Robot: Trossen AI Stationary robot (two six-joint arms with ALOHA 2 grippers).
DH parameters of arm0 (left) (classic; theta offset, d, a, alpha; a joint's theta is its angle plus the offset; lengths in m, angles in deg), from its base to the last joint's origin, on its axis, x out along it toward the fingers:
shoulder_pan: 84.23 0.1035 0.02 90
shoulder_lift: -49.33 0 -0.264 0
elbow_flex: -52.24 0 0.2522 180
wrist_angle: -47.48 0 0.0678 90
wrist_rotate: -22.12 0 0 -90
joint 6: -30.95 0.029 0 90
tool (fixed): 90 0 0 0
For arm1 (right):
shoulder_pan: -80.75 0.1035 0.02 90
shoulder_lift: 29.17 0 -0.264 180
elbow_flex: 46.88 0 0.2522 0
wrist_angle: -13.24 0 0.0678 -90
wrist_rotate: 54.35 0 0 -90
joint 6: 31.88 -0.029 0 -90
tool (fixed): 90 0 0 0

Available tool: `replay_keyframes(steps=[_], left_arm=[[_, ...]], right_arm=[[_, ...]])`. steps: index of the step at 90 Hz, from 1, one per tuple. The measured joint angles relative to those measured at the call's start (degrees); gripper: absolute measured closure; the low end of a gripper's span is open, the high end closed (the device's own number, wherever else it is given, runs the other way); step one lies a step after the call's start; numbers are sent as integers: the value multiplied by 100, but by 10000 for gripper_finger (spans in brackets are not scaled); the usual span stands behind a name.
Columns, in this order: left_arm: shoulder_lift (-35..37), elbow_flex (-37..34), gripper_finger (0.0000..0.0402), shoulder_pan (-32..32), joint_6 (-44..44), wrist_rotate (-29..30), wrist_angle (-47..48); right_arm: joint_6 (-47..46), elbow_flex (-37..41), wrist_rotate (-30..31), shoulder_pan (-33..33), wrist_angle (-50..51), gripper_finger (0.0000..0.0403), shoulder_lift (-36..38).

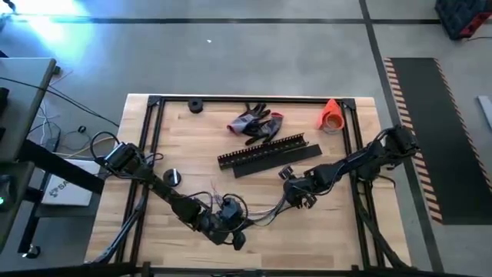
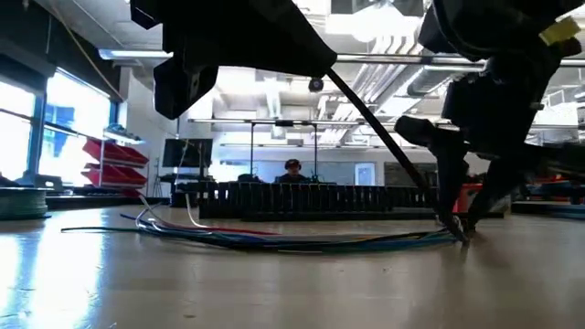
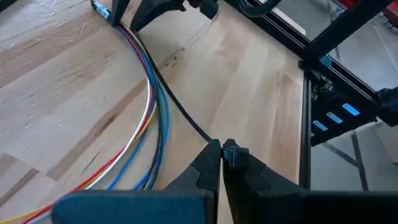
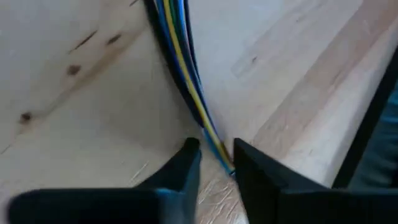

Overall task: Ziptie cables
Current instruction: Wrap the cables using a black zip tie

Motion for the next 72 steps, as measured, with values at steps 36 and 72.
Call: replay_keyframes(steps=[36,72], left_arm=[[0,0,402,98,-440,13,207],[0,316,402,114,-1263,906,1676]], right_arm=[[-1133,-1418,990,-33,1393,401,9],[-5983,-2308,33,839,3443,402,18]])
